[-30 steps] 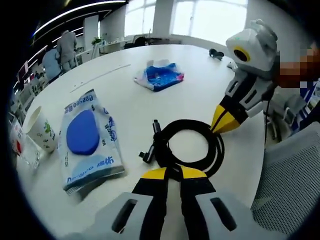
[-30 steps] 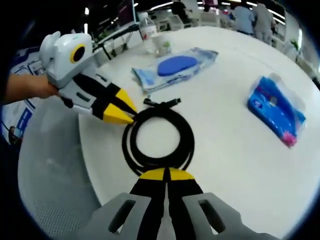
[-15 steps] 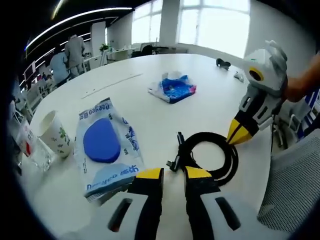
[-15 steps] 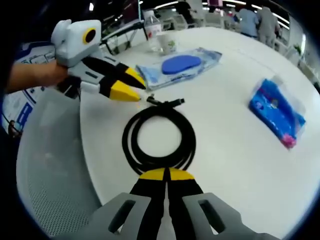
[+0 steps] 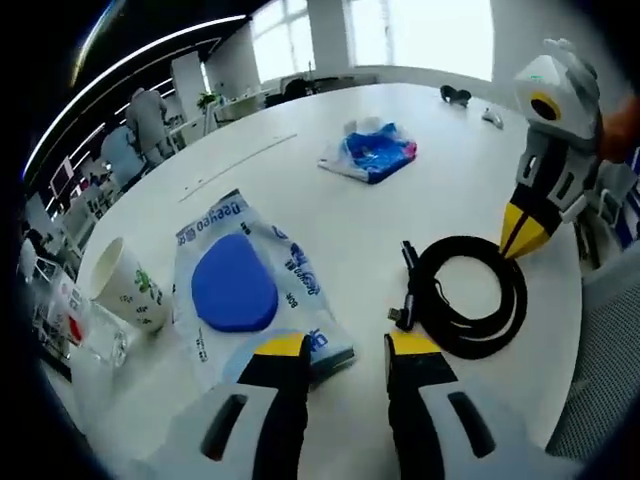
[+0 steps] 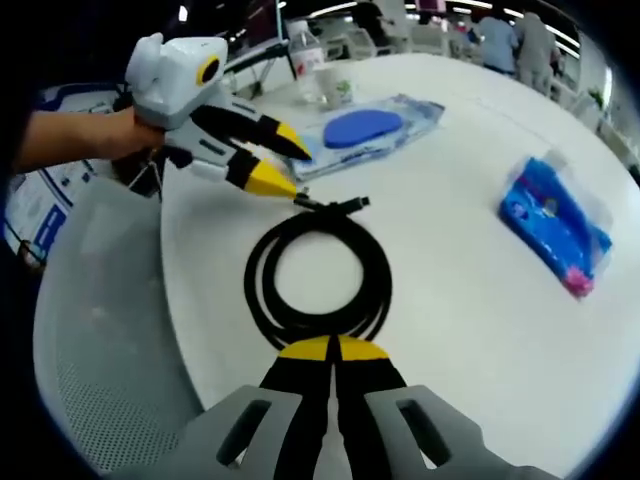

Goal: Arrange the tabletop items into an orderly group along one side of the table until the central work area is clear of visible clutter.

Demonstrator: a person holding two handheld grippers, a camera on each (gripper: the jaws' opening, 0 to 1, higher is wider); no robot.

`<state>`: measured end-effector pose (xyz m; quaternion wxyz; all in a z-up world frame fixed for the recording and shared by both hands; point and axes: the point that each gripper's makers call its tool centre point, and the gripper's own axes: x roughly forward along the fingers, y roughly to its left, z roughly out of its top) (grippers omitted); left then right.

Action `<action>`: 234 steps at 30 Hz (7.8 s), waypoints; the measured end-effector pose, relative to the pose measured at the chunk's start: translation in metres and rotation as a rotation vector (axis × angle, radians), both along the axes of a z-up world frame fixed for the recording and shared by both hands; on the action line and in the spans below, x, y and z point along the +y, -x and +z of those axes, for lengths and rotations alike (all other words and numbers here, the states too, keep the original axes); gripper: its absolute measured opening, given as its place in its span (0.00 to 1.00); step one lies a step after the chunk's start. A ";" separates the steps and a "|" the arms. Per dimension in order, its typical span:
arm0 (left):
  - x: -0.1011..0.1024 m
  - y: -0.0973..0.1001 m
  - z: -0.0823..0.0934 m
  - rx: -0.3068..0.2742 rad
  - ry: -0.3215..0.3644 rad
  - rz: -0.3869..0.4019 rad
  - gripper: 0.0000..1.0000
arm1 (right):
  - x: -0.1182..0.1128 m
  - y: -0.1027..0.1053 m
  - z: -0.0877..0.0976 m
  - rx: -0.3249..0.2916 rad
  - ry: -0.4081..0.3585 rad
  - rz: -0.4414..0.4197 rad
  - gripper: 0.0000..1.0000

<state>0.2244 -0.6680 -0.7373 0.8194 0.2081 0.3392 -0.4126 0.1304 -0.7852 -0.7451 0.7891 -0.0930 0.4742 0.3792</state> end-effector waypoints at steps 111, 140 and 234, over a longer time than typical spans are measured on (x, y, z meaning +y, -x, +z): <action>0.106 -0.049 0.014 -0.069 -0.084 0.301 0.19 | 0.005 -0.108 0.039 -0.327 -0.040 -0.101 0.20; 0.092 -0.042 -0.004 0.107 0.034 0.435 0.03 | 0.023 -0.152 0.022 -0.227 -0.121 -0.256 0.19; 0.055 -0.124 0.015 -0.052 0.044 0.292 0.00 | 0.000 -0.200 0.023 -0.372 0.005 -0.295 0.00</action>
